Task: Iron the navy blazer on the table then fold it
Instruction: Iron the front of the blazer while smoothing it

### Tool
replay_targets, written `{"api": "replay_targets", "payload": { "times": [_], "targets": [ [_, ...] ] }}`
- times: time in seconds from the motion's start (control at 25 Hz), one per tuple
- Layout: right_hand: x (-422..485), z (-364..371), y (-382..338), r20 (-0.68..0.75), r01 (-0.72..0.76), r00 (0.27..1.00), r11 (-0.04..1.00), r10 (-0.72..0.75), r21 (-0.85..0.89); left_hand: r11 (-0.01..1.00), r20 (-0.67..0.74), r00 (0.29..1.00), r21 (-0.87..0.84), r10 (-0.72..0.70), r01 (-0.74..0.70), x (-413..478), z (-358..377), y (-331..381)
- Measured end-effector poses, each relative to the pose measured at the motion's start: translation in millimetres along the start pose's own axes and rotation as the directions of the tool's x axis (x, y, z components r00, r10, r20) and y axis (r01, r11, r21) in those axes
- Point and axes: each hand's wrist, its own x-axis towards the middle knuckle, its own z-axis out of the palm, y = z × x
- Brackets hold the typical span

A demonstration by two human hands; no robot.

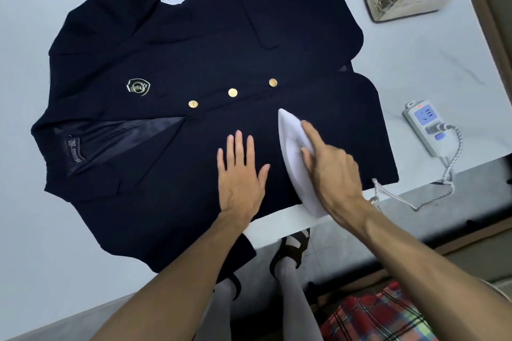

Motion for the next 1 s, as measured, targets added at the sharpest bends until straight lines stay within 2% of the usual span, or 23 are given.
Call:
{"api": "replay_targets", "payload": {
  "times": [0.12, 0.32, 0.56, 0.64, 0.72, 0.88, 1.0],
  "targets": [
    [2.2, 4.3, 7.7, -0.029, -0.001, 1.000, 0.997, -0.001, -0.075, 0.999, 0.014, 1.000, 0.051, -0.016, 0.015, 1.0, 4.2, -2.1],
    [20.8, -8.4, 51.0, -0.079, -0.101, 0.992, 0.993, 0.097, -0.054, 0.999, 0.010, 1.000, 0.038, -0.005, 0.005, 0.2, 2.5, 0.8],
    [35.0, -18.8, 80.9, -0.084, -0.139, 0.987, 0.990, 0.136, -0.022, 0.998, 0.008, 1.000, 0.066, 0.000, 0.000, 0.0, 3.6, 1.1],
    [27.8, -20.5, 73.0, -0.074, -0.114, 0.990, 0.992, 0.118, 0.055, 0.997, 0.008, 1.000, 0.071, -0.002, 0.001, -0.1, 3.7, 1.7],
    [16.1, -18.9, 55.9, -0.048, -0.034, 0.998, 0.994, 0.039, 0.102, 0.997, 0.008, 1.000, 0.074, -0.005, 0.004, 0.0, 3.3, 2.3],
    [-11.3, 5.3, 14.1, 0.010, 0.109, 0.994, 0.993, -0.109, -0.036, 0.999, -0.021, 1.000, 0.043, -0.002, 0.003, -1.0, 3.4, 0.4],
    [-14.1, 10.7, 15.5, 0.004, 0.095, 0.995, 0.991, -0.096, -0.094, 0.995, -0.071, 0.997, -0.095, -0.038, 0.031, -0.7, 5.1, -3.4]
  ]
}}
